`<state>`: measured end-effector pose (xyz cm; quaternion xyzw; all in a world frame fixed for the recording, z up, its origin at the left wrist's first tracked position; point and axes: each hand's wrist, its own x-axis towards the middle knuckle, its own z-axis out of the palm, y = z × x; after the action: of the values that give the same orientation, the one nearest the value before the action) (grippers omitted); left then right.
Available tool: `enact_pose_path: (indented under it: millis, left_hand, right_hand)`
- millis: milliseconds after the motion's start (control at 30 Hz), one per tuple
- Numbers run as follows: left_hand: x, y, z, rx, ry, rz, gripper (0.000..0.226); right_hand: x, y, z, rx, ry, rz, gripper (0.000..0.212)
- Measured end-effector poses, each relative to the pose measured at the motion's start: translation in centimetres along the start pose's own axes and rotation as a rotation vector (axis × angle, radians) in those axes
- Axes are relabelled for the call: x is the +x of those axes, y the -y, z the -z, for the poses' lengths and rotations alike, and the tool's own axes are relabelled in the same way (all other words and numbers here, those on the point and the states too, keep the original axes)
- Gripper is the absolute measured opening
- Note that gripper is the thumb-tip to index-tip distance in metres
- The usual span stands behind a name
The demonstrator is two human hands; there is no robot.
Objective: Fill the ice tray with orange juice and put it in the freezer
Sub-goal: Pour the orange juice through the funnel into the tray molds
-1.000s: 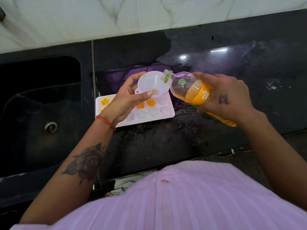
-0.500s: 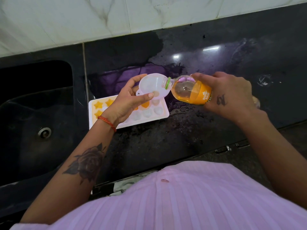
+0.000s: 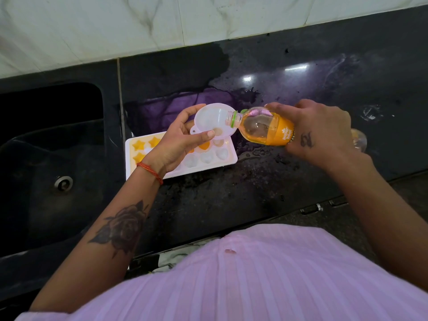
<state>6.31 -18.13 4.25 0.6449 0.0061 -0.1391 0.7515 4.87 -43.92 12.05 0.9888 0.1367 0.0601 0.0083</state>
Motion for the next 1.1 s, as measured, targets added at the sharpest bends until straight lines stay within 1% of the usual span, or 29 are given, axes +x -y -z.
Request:
enact_pose_path:
  millis: [167, 400, 567, 667, 767, 933, 1100]
  left_hand:
    - [0.1, 0.0, 0.0, -0.014, 0.004, 0.000, 0.061]
    - [0.0, -0.1, 0.1, -0.034, 0.009, 0.008, 0.066]
    - [-0.1, -0.4, -0.1, -0.034, -0.002, 0.005, 0.073]
    - [-0.1, -0.5, -0.2, -0.050, -0.010, 0.003, 0.069]
    - [-0.4, -0.6, -0.1, -0.064, -0.019, -0.007, 0.062]
    - [-1.6, -0.9, 0.7, -0.081, -0.031, -0.035, 0.058]
    - [-4.1, -1.0, 2.6, -0.066, -0.077, -0.055, 0.063]
  right_hand:
    - [0.0, 0.1, 0.2, -0.002, 0.007, -0.007, 0.071]
    - [0.0, 0.2, 0.2, 0.000, 0.019, -0.004, 0.070]
    - [0.0, 0.3, 0.3, 0.035, 0.023, -0.011, 0.069]
    - [-0.1, 0.4, 0.5, 0.093, 0.025, -0.005, 0.070]
    - [-0.1, 0.7, 0.7, 0.139, 0.046, -0.008, 0.076]
    - [0.0, 1.6, 0.8, 0.187, 0.066, 0.014, 0.087]
    - [0.2, 3.7, 0.7, 0.220, 0.054, 0.069, 0.089]
